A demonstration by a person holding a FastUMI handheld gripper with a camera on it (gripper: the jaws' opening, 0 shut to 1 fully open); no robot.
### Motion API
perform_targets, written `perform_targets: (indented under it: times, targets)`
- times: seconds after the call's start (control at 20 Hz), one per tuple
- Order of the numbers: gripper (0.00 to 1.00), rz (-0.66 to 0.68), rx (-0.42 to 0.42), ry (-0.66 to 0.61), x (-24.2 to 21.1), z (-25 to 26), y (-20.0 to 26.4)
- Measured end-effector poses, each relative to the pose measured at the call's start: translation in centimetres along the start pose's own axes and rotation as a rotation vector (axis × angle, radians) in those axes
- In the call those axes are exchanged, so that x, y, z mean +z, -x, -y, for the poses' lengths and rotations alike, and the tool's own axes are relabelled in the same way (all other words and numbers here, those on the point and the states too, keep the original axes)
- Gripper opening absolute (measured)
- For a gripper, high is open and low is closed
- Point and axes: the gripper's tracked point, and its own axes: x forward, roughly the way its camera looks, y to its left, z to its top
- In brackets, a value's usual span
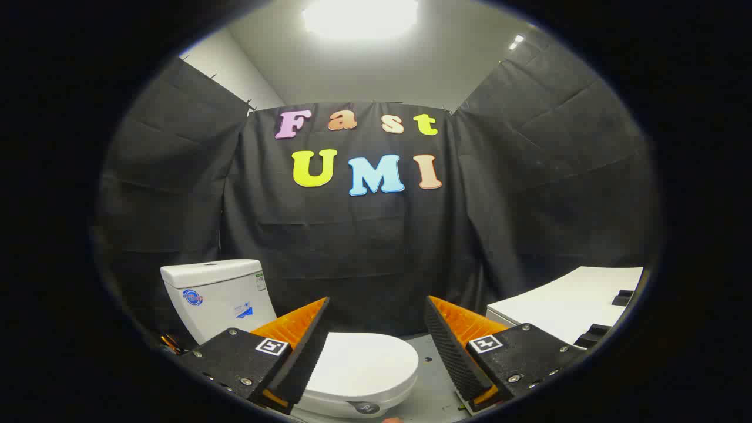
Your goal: Open the toilet lid.
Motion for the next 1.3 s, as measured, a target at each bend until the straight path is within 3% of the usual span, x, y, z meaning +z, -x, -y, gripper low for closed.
perform_targets:
  times: [0.35,1.0,1.3]
  targets:
    - [0.96,-0.012,0.032,0.019,-0.7,-1.0,0.3]
    - [0.96,-0.039,0.016,-0.030,-1.4,-0.4,-0.3]
    - [0.95,-0.049,0.098,-0.093,-2.4,-1.5,-0.7]
